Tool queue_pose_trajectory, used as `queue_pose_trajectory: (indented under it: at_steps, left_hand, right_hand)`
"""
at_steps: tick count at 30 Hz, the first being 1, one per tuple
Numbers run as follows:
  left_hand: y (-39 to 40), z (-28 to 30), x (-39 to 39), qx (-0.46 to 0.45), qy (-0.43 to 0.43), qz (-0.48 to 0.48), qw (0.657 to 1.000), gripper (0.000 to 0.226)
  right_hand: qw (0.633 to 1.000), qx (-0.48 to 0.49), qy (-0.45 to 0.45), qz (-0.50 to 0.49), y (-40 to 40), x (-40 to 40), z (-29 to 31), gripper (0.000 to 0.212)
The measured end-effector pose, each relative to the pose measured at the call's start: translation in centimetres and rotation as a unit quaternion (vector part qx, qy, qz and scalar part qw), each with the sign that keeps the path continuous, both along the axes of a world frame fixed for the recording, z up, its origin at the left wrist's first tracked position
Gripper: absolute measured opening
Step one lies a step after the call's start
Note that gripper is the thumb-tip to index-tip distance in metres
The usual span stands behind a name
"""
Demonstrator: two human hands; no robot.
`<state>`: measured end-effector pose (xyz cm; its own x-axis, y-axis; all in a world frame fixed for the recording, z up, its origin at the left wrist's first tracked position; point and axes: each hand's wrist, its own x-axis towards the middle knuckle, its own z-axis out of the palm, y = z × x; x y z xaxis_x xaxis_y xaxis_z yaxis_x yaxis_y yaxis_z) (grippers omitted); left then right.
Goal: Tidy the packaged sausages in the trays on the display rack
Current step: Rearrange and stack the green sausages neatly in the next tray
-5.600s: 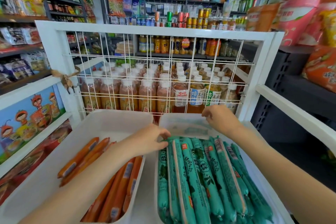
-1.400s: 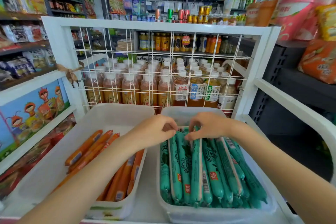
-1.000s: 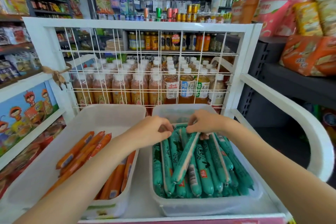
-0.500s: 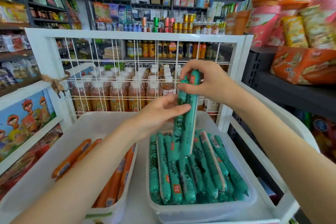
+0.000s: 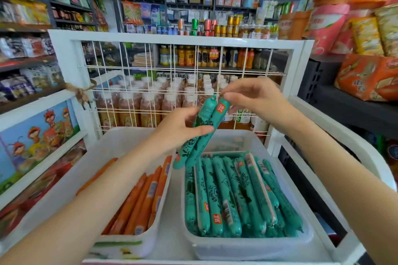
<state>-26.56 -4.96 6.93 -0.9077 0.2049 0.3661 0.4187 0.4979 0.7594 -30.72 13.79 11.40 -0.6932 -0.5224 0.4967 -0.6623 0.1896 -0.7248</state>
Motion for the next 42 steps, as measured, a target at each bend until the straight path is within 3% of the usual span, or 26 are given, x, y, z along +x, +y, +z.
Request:
queue_pose_trajectory:
  at_steps: [6, 17, 23, 27, 29, 34, 39, 42]
  left_hand:
    - [0.1, -0.1, 0.4, -0.018, 0.02, 0.007, 1.0, 0.041]
    - [0.4, 0.1, 0.2, -0.038, 0.036, 0.012, 0.999, 0.04]
    - [0.5, 0.2, 0.3, -0.075, 0.072, 0.045, 0.994, 0.044]
    - [0.8, 0.5, 0.4, -0.155, 0.133, 0.105, 0.973, 0.037]
    - [0.9, 0.6, 0.4, -0.181, 0.152, 0.116, 0.965, 0.033]
    - [1.0, 0.5, 0.3, -0.188, 0.158, 0.122, 0.962, 0.033]
    - [1.0, 0.4, 0.0, -0.169, 0.155, 0.113, 0.967, 0.033]
    - [0.8, 0.6, -0.4, -0.147, 0.135, 0.103, 0.975, 0.03]
  right_hand:
    - [0.975, -0.098, -0.176, 0.096, 0.7, 0.0, -0.1, 0.017]
    - [0.956, -0.131, -0.243, 0.098, 1.2, -0.3, 0.0, 0.016]
    - [0.957, -0.137, -0.247, 0.066, 1.2, -0.4, 0.1, 0.014]
    - [0.986, -0.046, -0.158, 0.004, 0.3, 0.1, 0.3, 0.028]
    - [0.992, -0.011, -0.123, -0.017, -0.3, 0.3, 0.3, 0.026]
    - [0.986, -0.049, -0.157, 0.001, -0.2, 0.1, 0.4, 0.006]
    - [0.983, -0.063, -0.174, 0.012, 0.0, -0.4, 0.2, 0.006]
    - [0.971, -0.138, -0.195, 0.006, 0.4, -0.4, -0.1, 0.011]
